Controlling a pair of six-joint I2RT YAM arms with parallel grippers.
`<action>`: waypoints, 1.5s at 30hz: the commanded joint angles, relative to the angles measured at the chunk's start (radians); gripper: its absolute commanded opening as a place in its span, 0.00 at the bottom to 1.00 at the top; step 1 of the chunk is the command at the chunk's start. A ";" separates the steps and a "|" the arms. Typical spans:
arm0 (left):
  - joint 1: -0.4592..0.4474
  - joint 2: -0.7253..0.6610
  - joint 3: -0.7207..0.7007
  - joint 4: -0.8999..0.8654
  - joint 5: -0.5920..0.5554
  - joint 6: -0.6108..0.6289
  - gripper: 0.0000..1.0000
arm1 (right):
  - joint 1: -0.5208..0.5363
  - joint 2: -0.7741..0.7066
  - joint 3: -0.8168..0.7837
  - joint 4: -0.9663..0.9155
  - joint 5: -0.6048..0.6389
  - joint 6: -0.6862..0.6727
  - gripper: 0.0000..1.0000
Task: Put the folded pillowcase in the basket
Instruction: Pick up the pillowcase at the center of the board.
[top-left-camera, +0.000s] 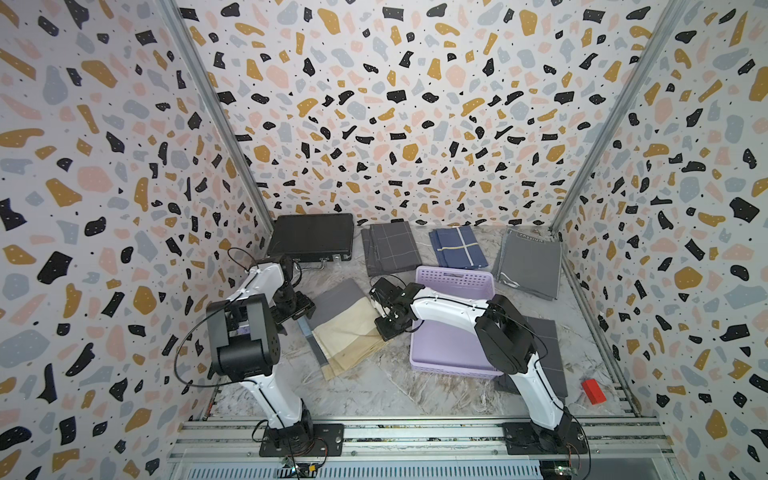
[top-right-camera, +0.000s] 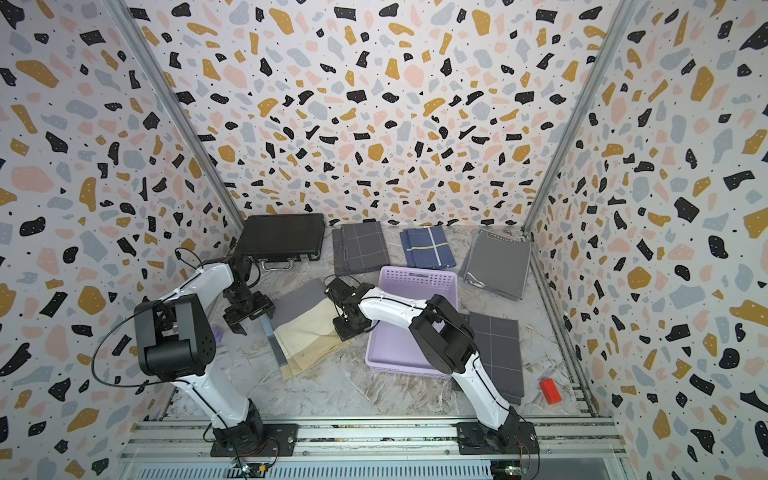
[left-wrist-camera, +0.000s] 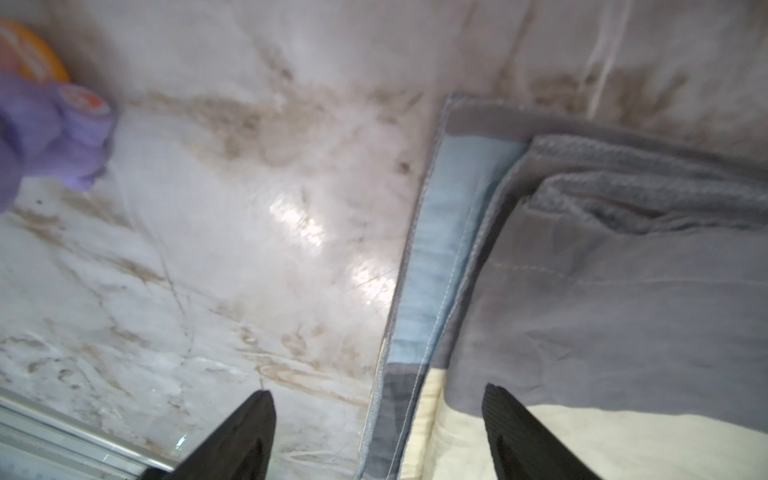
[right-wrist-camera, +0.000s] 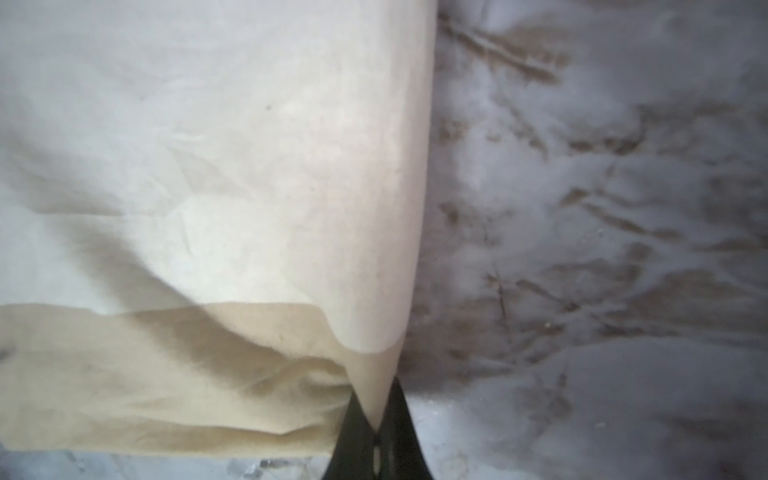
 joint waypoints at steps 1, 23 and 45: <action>-0.003 0.045 0.067 -0.008 -0.032 -0.004 0.79 | 0.012 -0.038 -0.023 -0.024 -0.022 0.000 0.00; -0.021 0.279 0.185 0.005 -0.129 0.075 0.62 | 0.024 -0.054 -0.091 0.040 -0.076 -0.002 0.00; 0.017 0.309 0.194 -0.015 0.052 0.105 0.00 | 0.023 -0.197 -0.165 0.071 -0.058 -0.002 0.00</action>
